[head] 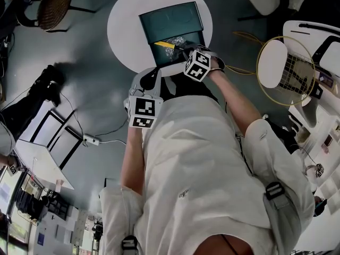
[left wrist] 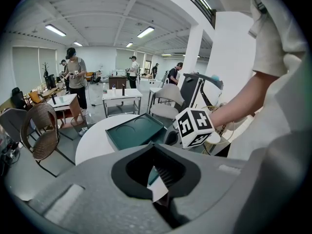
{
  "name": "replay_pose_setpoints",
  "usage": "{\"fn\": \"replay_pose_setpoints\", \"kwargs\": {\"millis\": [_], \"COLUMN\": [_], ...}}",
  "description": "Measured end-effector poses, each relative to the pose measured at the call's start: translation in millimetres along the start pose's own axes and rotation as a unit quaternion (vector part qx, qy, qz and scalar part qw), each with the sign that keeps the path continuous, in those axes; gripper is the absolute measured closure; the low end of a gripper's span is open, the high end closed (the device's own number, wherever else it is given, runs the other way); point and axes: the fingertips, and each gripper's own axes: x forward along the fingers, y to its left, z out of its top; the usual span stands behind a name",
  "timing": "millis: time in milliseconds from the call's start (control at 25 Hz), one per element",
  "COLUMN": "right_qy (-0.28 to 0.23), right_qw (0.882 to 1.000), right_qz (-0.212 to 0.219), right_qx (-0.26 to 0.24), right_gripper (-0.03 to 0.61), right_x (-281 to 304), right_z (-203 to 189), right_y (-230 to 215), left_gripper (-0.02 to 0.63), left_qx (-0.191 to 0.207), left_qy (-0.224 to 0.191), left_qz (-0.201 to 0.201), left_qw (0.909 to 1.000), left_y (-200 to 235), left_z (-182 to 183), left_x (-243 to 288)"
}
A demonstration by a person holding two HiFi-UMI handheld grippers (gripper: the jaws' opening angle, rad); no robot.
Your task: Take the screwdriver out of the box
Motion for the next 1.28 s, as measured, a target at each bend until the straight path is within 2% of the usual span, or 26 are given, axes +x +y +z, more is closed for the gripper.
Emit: {"fn": "replay_pose_setpoints", "kwargs": {"millis": [360, 480, 640, 840, 1080, 1160, 1280], "right_qy": [-0.027, -0.045, -0.092, -0.160, -0.247, -0.275, -0.325], "right_qw": [1.000, 0.999, 0.991, 0.973, 0.945, 0.932, 0.905], "right_qz": [-0.008, -0.005, 0.006, 0.014, 0.016, 0.025, 0.050], "right_qx": [-0.001, 0.026, 0.093, 0.166, 0.215, 0.234, 0.270], "right_gripper": [0.560, 0.560, 0.560, 0.560, 0.560, 0.560, 0.560], "right_x": [-25.6, -36.2, -56.0, -87.6, -134.6, -150.6, -177.0], "right_z": [-3.2, -3.5, 3.3, 24.5, 55.4, 63.4, 74.7], "right_y": [8.6, 8.7, 3.4, -8.6, -26.2, -29.7, -33.8], "left_gripper": [0.604, 0.604, 0.604, 0.604, 0.604, 0.604, 0.604], "left_qx": [-0.002, -0.004, -0.011, -0.019, -0.037, -0.048, -0.069], "left_qy": [0.000, -0.002, -0.012, -0.024, -0.054, -0.071, -0.098], "left_qz": [0.000, 0.002, 0.005, 0.014, 0.024, 0.025, 0.024], "left_qw": [1.0000, 1.0000, 0.9999, 0.9994, 0.9976, 0.9960, 0.9925], "left_y": [-5.7, -6.4, -6.5, -1.3, 5.4, 7.1, 9.0], "left_z": [-0.4, 2.3, 8.7, 16.0, 34.0, 42.9, 56.7], "left_x": [2.6, 2.6, 0.1, -6.6, -17.8, -23.8, -33.4]}}
